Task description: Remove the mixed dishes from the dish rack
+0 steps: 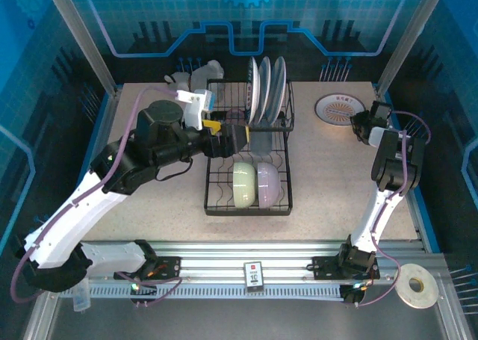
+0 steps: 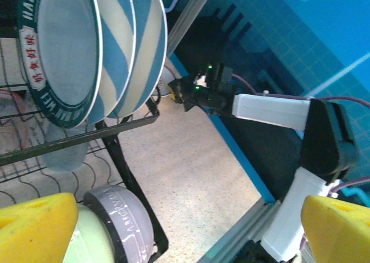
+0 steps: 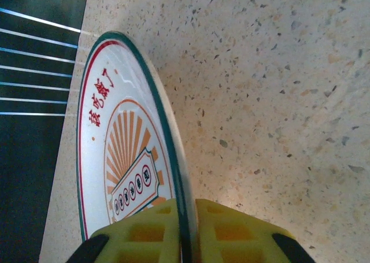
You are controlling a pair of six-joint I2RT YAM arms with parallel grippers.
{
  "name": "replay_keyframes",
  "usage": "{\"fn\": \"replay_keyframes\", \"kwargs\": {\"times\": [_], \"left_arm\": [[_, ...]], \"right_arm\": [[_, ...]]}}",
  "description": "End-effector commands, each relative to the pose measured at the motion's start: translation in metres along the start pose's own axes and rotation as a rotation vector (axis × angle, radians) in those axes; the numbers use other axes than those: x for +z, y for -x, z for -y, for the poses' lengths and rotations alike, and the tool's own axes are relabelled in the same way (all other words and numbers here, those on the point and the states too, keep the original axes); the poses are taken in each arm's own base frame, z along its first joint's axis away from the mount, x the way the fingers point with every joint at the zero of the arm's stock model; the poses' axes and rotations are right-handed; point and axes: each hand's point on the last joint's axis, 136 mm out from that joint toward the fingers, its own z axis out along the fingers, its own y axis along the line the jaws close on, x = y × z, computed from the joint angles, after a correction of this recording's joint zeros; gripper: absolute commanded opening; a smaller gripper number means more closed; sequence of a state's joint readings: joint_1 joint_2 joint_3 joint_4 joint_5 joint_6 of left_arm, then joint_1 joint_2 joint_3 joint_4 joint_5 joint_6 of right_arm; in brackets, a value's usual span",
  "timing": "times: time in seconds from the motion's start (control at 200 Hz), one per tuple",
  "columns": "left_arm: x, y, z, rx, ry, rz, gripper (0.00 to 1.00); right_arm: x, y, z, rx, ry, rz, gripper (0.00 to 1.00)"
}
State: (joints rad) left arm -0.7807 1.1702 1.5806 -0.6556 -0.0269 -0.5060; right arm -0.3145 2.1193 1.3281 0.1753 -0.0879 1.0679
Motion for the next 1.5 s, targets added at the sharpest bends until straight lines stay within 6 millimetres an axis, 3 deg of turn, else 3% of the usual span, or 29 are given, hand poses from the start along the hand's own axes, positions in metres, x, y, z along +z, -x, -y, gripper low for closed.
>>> {"fn": "replay_keyframes", "kwargs": {"times": [0.0,0.15,0.375,0.465,0.595,0.806,0.996,1.086,1.106,1.256,1.326,1.426,1.496], "left_arm": [[-0.006,0.001,0.013,-0.039,-0.079,-0.004,0.99],[-0.010,-0.001,0.015,-0.052,-0.095,-0.009,0.99],[-0.018,-0.004,0.011,-0.056,-0.074,-0.018,0.99],[-0.018,-0.007,0.007,-0.061,-0.052,-0.039,0.99],[-0.017,-0.008,0.002,-0.092,-0.021,-0.068,0.99],[-0.009,-0.010,-0.022,-0.150,0.104,-0.146,0.99],[0.005,0.011,-0.033,-0.044,0.162,-0.126,0.99],[0.016,0.024,-0.037,-0.001,0.182,-0.121,0.99],[0.018,0.027,-0.037,0.008,0.183,-0.121,0.99],[0.046,0.041,-0.045,0.061,0.204,-0.148,0.99],[0.059,0.046,-0.051,0.061,0.214,-0.157,0.99],[0.077,0.052,-0.057,0.065,0.214,-0.166,0.96],[0.089,0.055,-0.065,0.044,0.225,-0.177,0.88]], "right_arm": [[0.002,0.002,0.004,0.011,-0.004,-0.021,0.21],[0.001,-0.002,0.009,0.034,-0.025,-0.058,0.29],[-0.011,-0.002,0.012,0.059,-0.035,-0.059,0.59],[-0.020,0.000,0.005,0.050,-0.017,-0.055,0.72],[-0.041,0.000,-0.014,0.029,0.031,-0.052,0.81],[-0.100,-0.032,-0.037,-0.022,0.109,-0.044,0.87],[-0.163,-0.063,-0.052,-0.069,0.186,-0.058,0.91],[-0.204,-0.074,-0.067,-0.127,0.244,-0.064,0.98],[-0.209,-0.082,-0.061,-0.140,0.236,-0.079,1.00],[-0.272,-0.115,-0.079,-0.315,0.320,-0.146,1.00],[-0.308,-0.118,-0.093,-0.392,0.374,-0.139,1.00],[-0.356,-0.129,-0.105,-0.479,0.461,-0.136,1.00],[-0.384,-0.139,-0.109,-0.557,0.482,-0.145,1.00]]}}
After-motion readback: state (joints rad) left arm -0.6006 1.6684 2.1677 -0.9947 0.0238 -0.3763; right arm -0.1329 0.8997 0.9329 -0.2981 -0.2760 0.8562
